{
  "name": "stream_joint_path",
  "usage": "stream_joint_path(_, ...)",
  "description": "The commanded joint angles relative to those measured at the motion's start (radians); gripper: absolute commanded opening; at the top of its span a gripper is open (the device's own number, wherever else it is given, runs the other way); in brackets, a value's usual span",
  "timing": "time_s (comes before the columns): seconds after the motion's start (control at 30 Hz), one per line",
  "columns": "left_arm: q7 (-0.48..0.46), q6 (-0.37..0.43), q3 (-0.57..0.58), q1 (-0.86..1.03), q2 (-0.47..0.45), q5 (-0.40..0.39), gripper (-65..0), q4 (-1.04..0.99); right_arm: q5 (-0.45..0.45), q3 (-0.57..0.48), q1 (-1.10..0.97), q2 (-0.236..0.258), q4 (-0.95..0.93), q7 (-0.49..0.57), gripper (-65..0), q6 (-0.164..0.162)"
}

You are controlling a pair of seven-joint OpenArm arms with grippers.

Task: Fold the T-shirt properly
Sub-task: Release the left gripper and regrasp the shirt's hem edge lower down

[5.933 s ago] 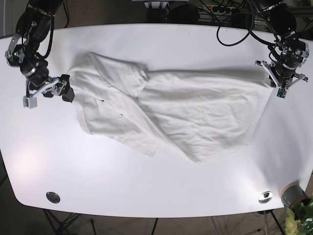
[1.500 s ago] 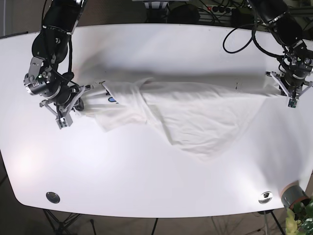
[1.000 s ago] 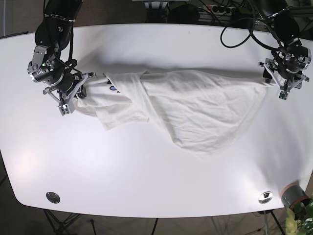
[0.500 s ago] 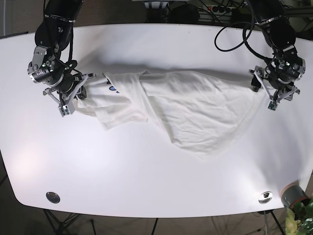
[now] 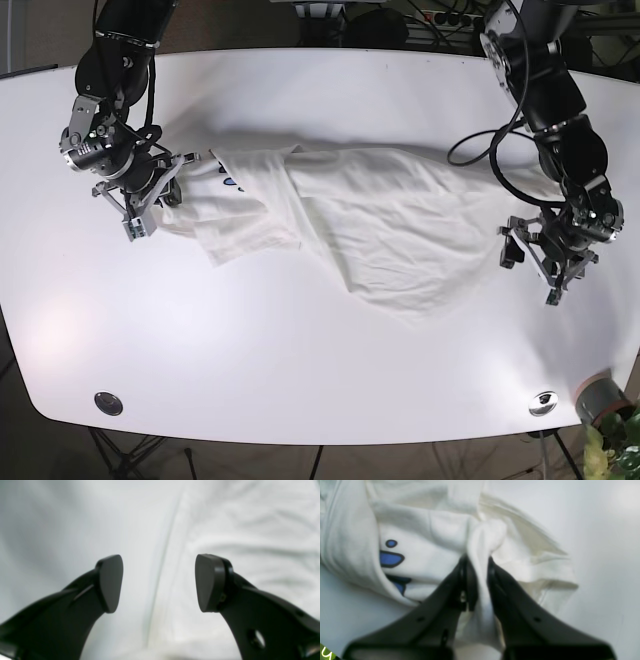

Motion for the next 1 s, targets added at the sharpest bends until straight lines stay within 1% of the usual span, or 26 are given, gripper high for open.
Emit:
stream_joint_path(0.0,-0.035,-0.002,-0.002,-0.082,-0.012,-0.012,-24.2,-0.105,0.012,0.0,0.014,0.008,0.019,0.02,-62.9,-0.001)
stream_joint_path(0.03,-0.051,-0.002,-0.002,-0.105,-0.012,-0.012,-24.2,-0.139,0.012,0.0,0.014,0.008,0.019,0.02,-62.9,-0.001)
stream_joint_path(0.1,-0.115,-0.002,0.002,-0.151,-0.015,-0.012,-24.0,-0.235,0.012,-0.001,0.014,0.006,0.019,0.02,-62.9,-0.001)
stream_joint_path(0.2,-0.229,-0.002,0.068,-0.2,-0.02,-0.013,-23.7,-0.38,0.012,-0.001,0.014,0.006,0.019,0.021,-62.9,-0.001)
stream_joint_path(0.33,-0.313,-0.002,0.137,-0.269,-0.021,-0.016,-23.7,-0.539,0.012,-0.001,0.017,0.006,0.019,0.021,-62.9,-0.001)
stream_joint_path(0.4,-0.338,-0.002,0.15,-0.297,-0.021,-0.016,-23.7,-0.607,0.012,-0.001,0.027,0.006,0.019,0.021,-62.9,-0.001)
stream_joint_path(0.53,-0.42,-0.002,0.153,-0.332,-0.018,-0.012,-23.7,-0.728,0.012,0.003,0.028,0.006,0.019,0.021,-62.9,-0.001)
stream_joint_path(0.57,-0.436,-0.002,0.153,-0.337,-0.017,-0.012,-23.7,-0.749,0.012,0.003,0.028,0.006,0.019,0.021,-62.9,-0.001)
stream_joint_path(0.67,-0.474,0.063,0.153,-0.337,-0.013,-0.012,-23.7,-0.812,0.012,0.003,0.028,0.006,0.033,0.021,-62.9,-0.001)
stream_joint_path(0.77,-0.486,0.065,0.165,-0.335,-0.004,-0.012,-23.7,-0.848,0.012,0.003,0.028,0.006,0.061,0.021,-62.9,-0.001)
stream_joint_path(0.97,-0.486,0.063,0.252,-0.318,0.029,-0.018,-23.6,-0.854,0.012,-0.001,0.028,0.005,0.069,0.021,-62.9,-0.001)
